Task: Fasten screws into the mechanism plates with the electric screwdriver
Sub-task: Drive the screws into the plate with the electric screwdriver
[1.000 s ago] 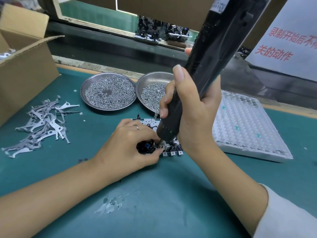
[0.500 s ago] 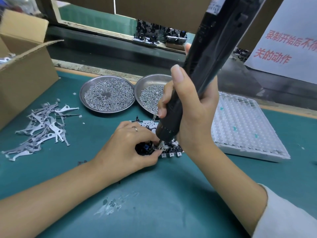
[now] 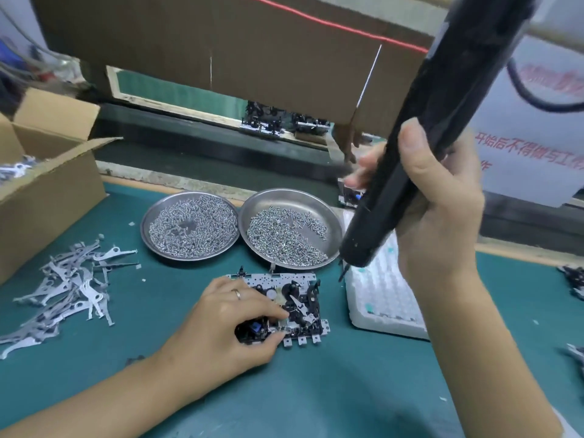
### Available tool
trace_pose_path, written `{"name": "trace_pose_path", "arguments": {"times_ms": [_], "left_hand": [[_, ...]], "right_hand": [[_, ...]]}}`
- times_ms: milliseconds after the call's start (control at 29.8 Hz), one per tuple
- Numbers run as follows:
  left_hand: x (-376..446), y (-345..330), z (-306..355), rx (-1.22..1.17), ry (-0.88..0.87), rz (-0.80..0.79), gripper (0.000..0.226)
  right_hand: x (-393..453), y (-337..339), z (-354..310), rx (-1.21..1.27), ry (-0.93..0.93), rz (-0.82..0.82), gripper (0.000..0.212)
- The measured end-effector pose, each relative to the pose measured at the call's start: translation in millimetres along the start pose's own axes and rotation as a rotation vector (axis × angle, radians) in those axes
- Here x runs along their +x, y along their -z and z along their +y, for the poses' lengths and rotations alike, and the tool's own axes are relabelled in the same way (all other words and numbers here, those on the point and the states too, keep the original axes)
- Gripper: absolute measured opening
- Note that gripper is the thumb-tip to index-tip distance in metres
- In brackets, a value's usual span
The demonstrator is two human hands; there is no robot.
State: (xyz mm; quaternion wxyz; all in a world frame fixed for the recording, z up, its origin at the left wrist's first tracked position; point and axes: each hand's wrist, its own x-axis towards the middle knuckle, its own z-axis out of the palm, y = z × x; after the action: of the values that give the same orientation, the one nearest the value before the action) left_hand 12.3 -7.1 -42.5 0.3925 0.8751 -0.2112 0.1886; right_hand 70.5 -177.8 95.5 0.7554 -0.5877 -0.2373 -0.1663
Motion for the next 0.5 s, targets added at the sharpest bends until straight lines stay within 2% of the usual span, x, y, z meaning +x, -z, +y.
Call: {"name": "trace_pose_path", "arguments": {"times_ms": [168,336,503], "left_hand": [[7,1,1,0.013,-0.036,0.036,0.021],[9,2,-1,0.023,-0.044,0.046,0.020],[12,2,0,0.012,-0.056,0.044,0.020]], "right_hand": [[12,1,-15,0.000,-0.110,0.100,0.052],[18,-3,-22,0.010,-0.147,0.119,0.056],[17,-6,-24,0.057,-0.145,0.091,0.069]]}}
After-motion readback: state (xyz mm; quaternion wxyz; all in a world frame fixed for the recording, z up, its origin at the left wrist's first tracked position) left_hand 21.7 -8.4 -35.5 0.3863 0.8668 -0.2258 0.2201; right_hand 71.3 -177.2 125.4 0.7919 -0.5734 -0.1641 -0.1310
